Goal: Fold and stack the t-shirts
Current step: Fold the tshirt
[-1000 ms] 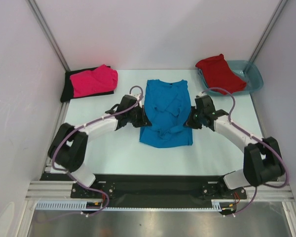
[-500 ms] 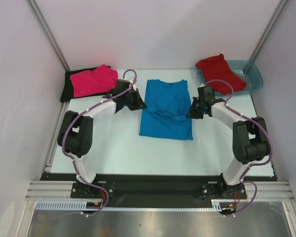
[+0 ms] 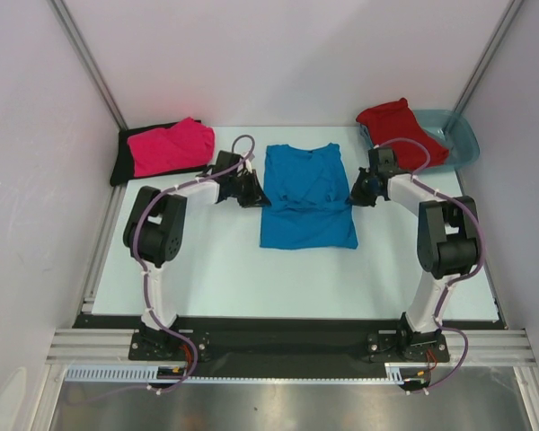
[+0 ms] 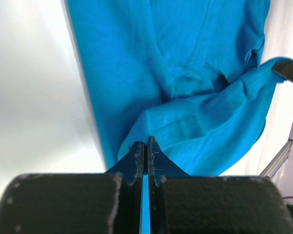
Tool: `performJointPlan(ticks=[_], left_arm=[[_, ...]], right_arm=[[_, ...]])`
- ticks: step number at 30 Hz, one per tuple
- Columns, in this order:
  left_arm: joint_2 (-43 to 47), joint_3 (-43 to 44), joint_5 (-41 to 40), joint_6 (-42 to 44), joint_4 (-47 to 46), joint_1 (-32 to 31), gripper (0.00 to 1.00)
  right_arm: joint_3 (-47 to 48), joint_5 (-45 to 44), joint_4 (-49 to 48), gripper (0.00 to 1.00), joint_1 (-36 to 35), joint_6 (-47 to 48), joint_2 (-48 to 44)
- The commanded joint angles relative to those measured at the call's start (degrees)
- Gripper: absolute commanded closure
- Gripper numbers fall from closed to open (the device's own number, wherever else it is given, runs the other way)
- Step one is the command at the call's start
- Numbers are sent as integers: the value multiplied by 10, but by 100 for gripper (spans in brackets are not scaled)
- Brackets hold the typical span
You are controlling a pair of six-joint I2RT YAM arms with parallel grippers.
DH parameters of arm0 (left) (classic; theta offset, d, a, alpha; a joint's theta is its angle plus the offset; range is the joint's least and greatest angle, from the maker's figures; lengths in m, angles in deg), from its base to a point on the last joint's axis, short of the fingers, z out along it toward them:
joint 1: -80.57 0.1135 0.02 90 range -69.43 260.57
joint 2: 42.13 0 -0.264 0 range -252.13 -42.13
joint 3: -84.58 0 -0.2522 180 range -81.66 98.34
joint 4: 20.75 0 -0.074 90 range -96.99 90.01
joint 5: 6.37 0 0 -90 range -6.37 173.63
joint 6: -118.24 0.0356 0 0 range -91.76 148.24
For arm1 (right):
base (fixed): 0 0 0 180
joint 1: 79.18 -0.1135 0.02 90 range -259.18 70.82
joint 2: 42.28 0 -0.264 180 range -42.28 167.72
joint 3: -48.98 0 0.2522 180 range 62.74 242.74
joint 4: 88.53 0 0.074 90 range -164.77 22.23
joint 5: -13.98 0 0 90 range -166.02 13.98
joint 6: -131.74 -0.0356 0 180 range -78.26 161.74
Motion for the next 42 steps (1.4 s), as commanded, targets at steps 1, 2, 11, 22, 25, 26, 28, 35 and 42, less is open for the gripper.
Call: performJointPlan(ticks=[1, 2, 11, 22, 25, 26, 28, 35, 42], left_arm=[[-4, 34, 27, -2, -26, 13, 100], [-7, 37, 28, -4, -30, 15, 100], [0, 43, 40, -14, -51, 38, 100], [-70, 68, 213, -106, -163, 49, 92], [-90, 79, 224, -127, -171, 50, 90], [-93, 83, 223, -127, -165, 49, 73], [-86, 80, 201, -118, -141, 49, 54], [-1, 43, 68, -35, -47, 50, 0], [114, -30, 11, -33, -100, 49, 0]], right_arm=[[42, 11, -26, 100, 16, 21, 22], [48, 22, -25, 100, 22, 21, 28], [58, 107, -60, 100, 46, 8, 39], [103, 211, -78, 100, 71, 7, 74], [151, 225, -51, 82, 73, 5, 109], [164, 224, -37, 72, 73, 7, 116], [186, 202, -17, 59, 74, 9, 125], [186, 61, 51, 51, 72, 40, 91], [146, 9, 38, 49, 59, 72, 12]])
